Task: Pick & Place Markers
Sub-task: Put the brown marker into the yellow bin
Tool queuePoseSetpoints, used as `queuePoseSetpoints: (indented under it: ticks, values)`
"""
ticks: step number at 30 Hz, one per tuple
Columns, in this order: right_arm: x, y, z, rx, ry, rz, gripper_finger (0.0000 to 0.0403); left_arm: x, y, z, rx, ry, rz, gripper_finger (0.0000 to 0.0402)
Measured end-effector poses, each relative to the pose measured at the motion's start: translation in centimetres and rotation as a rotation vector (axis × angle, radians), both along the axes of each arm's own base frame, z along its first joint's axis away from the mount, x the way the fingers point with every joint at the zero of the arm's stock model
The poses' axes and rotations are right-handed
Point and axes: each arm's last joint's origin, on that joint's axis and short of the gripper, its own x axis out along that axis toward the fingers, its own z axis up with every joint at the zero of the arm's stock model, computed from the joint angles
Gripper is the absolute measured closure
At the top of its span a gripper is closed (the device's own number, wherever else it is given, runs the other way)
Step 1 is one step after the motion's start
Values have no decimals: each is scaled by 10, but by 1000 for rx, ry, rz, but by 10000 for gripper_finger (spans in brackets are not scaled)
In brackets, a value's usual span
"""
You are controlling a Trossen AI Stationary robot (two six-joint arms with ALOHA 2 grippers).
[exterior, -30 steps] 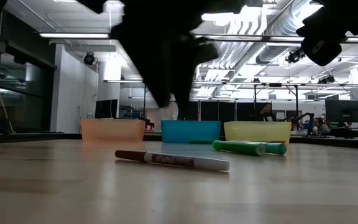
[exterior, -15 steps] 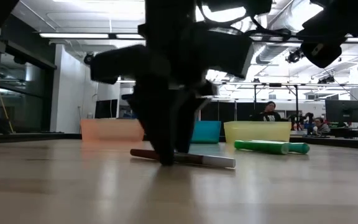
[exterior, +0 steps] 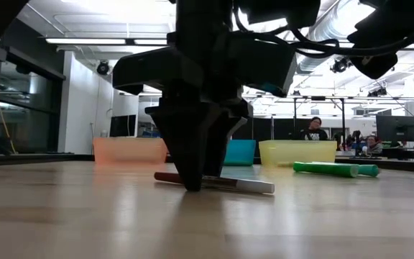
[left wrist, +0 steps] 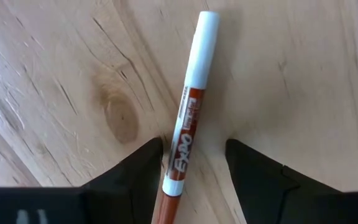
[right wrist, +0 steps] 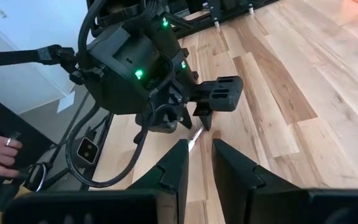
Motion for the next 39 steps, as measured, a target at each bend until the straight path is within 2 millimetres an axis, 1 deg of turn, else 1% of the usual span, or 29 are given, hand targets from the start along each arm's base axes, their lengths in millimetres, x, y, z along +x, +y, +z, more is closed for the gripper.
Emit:
queuePoseSetpoints:
  ticks: [2, 5, 11, 14, 17, 22, 26, 28, 30, 31, 33, 36, 39]
  values:
    - [0, 0, 0, 0, 0, 0, 343, 1, 0, 0, 9, -13, 0, 229]
    - [0, 0, 0, 0, 0, 0, 343, 2, 0, -1, 31, -29, -2, 252]
    - [0, 0, 0, 8, 2, -3, 345, 3, -1, -1, 24, -39, 0, 315]
    - [0, 0, 0, 20, 4, -8, 344, 5, -1, -12, 8, -24, 3, 350]
    - [0, 0, 0, 31, 7, -12, 344, 4, -2, -12, -22, -11, 7, 381]
    - [0, 0, 0, 34, 8, -10, 345, 5, -1, -13, -63, -1, 48, 381]
    - [0, 0, 0, 34, 8, -10, 346, 8, 10, -13, -57, -3, 71, 381]
    - [0, 0, 0, 33, 7, -12, 346, 9, 16, -6, -67, -12, 81, 381]
    - [0, 0, 0, 34, 4, -14, 346, 11, 23, -6, -85, -15, 101, 381]
    - [0, 0, 1, 35, 2, -14, 346, 13, 27, -3, -99, -22, 113, 381]
    - [0, 0, 2, 41, -16, -17, 348, 14, 32, 12, -115, -61, 120, 381]
    - [1, 0, 5, 42, -38, -16, 351, 15, 38, 22, -120, -95, 124, 381]
    - [1, 0, 5, 21, -52, -12, 355, 17, 44, 32, -68, -154, 131, 381]
